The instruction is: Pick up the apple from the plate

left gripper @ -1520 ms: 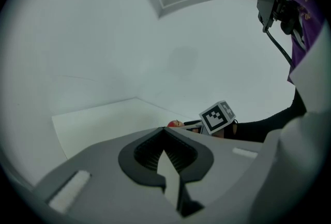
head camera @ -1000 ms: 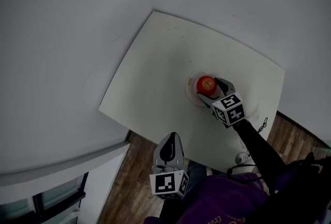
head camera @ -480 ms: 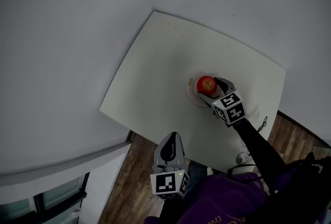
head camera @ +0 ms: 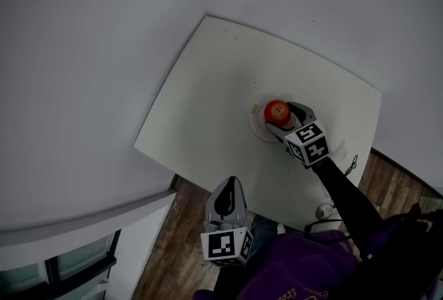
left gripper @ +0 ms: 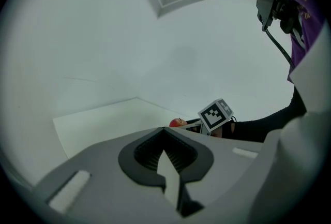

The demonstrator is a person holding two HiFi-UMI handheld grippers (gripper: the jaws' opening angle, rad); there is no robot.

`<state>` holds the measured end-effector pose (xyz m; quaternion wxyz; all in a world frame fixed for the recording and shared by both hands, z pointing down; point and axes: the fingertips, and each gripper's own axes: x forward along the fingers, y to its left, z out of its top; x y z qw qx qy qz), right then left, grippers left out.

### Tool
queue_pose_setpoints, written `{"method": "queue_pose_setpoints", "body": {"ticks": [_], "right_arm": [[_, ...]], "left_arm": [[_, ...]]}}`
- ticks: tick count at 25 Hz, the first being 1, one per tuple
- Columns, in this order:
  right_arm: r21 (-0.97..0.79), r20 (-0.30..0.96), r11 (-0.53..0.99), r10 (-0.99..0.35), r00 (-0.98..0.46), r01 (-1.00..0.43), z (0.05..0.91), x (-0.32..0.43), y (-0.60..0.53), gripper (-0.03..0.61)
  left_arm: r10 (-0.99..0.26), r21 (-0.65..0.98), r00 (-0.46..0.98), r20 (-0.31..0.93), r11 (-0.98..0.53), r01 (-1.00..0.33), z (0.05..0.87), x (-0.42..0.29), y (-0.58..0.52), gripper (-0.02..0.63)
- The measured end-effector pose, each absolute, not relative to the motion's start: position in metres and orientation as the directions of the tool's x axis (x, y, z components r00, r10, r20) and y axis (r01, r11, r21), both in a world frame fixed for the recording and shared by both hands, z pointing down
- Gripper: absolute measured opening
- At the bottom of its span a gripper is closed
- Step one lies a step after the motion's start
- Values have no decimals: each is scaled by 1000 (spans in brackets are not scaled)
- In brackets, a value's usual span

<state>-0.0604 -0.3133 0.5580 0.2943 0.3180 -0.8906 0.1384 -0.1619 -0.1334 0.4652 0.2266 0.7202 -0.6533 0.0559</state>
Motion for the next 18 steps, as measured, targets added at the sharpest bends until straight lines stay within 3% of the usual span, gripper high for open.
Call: {"method": "queue_pose_setpoints", "body": {"ticks": [18], "right_arm": [[-26, 578, 745, -533, -618, -667, 532, -44, -302, 365]], "left_arm": [[-926, 244, 149, 346, -65, -968, 453, -150, -124, 6]]}}
